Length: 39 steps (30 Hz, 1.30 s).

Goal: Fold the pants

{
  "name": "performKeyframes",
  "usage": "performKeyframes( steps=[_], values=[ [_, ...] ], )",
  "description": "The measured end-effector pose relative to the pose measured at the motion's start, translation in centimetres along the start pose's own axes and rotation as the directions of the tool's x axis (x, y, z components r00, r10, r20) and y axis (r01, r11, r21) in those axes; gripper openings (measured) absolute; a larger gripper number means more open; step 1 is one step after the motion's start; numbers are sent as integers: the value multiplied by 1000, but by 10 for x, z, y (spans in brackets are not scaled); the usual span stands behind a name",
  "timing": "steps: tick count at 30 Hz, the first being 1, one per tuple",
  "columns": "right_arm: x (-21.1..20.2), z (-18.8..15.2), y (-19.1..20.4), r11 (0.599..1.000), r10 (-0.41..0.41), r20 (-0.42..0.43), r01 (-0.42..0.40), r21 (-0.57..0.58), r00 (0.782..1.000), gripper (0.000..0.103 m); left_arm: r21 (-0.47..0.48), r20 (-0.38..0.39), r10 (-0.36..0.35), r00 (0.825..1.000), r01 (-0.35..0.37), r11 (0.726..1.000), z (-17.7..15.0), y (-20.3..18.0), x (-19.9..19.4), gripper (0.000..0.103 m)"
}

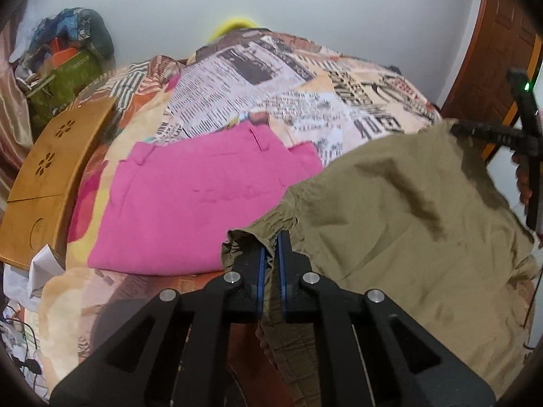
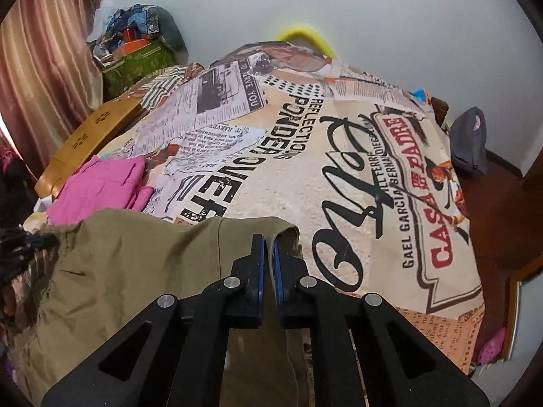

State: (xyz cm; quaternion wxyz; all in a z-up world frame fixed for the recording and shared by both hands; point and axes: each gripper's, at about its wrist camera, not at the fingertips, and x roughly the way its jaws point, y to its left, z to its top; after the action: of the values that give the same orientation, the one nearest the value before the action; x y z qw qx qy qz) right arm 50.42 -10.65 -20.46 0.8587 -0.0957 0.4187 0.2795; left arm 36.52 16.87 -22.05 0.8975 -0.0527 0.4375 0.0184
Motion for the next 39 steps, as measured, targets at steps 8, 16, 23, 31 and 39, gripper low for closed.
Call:
performKeyframes(
  steps=[8,16,23,31,39],
  values=[
    [43,-6,-3,996,83,-137,-79,31,987,39,4,-28,-4,1000,4,1000,-5,7,12,6],
    [50,1,0,997,79,-94,-78,13,992,7,-8,-30,-19,999,19,1000,-12,7,25,6],
    [8,14,8,999,-34,47,35,-12,998,4,-16,4,-17,1000,17,1000,5,2,10,4],
    [-47,34,5,998,-47,160,40,46,986,4,-1,106,-44,993,44,999,32,-12,-37,3],
    [-94,9,11,997,-19,179,5,78,984,4,31,129,-86,988,83,996,28,-24,-76,3]
  ],
)
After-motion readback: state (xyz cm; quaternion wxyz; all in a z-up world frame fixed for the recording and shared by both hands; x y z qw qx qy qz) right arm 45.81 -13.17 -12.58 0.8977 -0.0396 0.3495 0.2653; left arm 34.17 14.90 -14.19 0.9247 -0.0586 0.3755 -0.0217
